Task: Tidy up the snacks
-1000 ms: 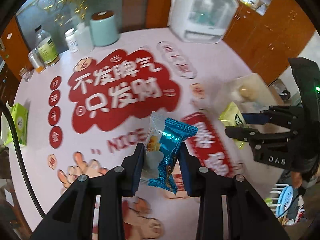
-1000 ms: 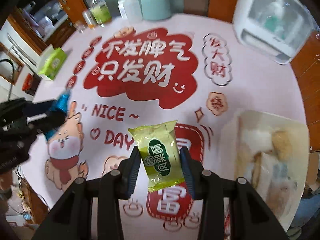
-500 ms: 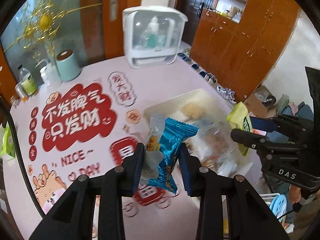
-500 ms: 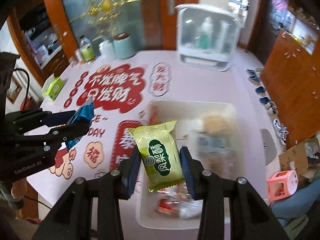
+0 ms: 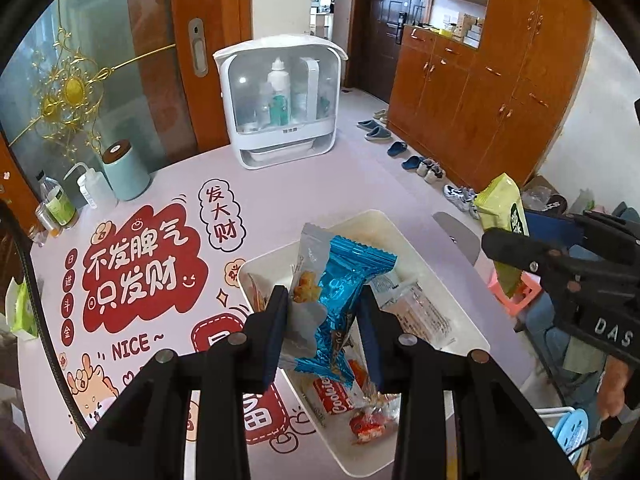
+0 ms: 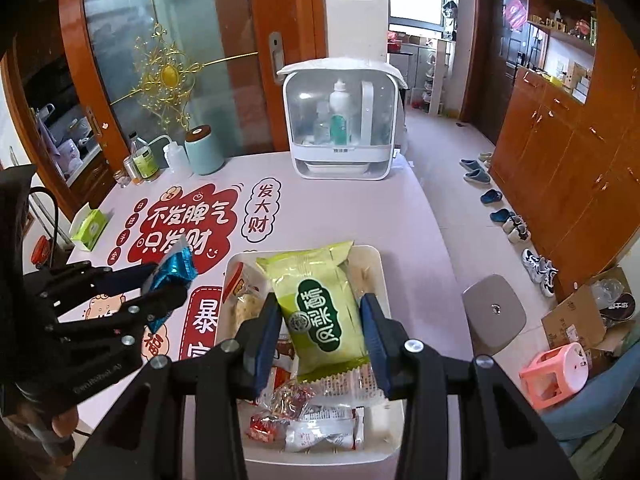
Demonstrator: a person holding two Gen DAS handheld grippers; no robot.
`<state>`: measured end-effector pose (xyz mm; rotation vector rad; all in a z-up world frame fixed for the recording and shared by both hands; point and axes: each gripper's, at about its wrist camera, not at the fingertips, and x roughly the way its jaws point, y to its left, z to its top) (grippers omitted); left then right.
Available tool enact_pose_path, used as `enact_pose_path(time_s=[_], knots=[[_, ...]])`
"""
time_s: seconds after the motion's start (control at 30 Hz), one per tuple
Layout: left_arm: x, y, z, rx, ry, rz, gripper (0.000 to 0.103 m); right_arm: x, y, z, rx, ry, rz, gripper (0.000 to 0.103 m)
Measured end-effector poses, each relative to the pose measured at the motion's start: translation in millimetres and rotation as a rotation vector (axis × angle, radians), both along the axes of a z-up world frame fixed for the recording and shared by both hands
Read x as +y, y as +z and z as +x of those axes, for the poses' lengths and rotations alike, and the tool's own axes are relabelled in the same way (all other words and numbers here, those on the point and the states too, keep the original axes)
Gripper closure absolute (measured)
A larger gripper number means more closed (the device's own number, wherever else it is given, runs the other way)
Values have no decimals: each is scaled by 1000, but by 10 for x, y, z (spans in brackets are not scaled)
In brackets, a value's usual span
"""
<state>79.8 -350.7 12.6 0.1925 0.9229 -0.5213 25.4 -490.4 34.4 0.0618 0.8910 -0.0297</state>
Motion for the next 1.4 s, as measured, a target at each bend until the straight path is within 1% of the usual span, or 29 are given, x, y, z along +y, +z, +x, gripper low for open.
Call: enact_pose_path(time_s=[0.13,0.17,0.2,0.23,0.27,0.3,0.33,0.43,0.5,0.57,0.9,1.2,1.4], knots=[[-90,-36,63,0,14,15,68,9,-81,95,12,7,-24,62],[-104,-45,78,-5,19,17,61,15,-100,112,17,6,-28,62],[-111,-52,91,-12,22,21,50,21,-132,140,25,6,-29,62],[-116,-53,90,-19,24,23,26,25,-156,151,31,9,-29,61],[-115,-51,88,-38,38,32,14,31,-184,172,36,14,-26,60],[-103,-49,91,-60,50,35,12,26,-203,186,40,4,-34,61],[-88,-53,95,-74,52,35,10,20,-221,201,42,-2,-43,59],[-57,-85,148,-52,51,40,9,-15,-269,224,58,-2,-17,54],[-25,-102,173,-36,58,40,9,-30,-289,230,66,-1,6,54],[6,-115,189,-26,63,39,9,-25,-297,233,67,-5,7,54],[165,-61,118,-29,81,32,9,84,-299,195,62,-4,20,54],[382,-51,-79,-30,115,27,9,256,-381,75,75,11,29,54],[600,-102,-287,-19,150,26,9,397,-480,-76,96,22,43,54]])
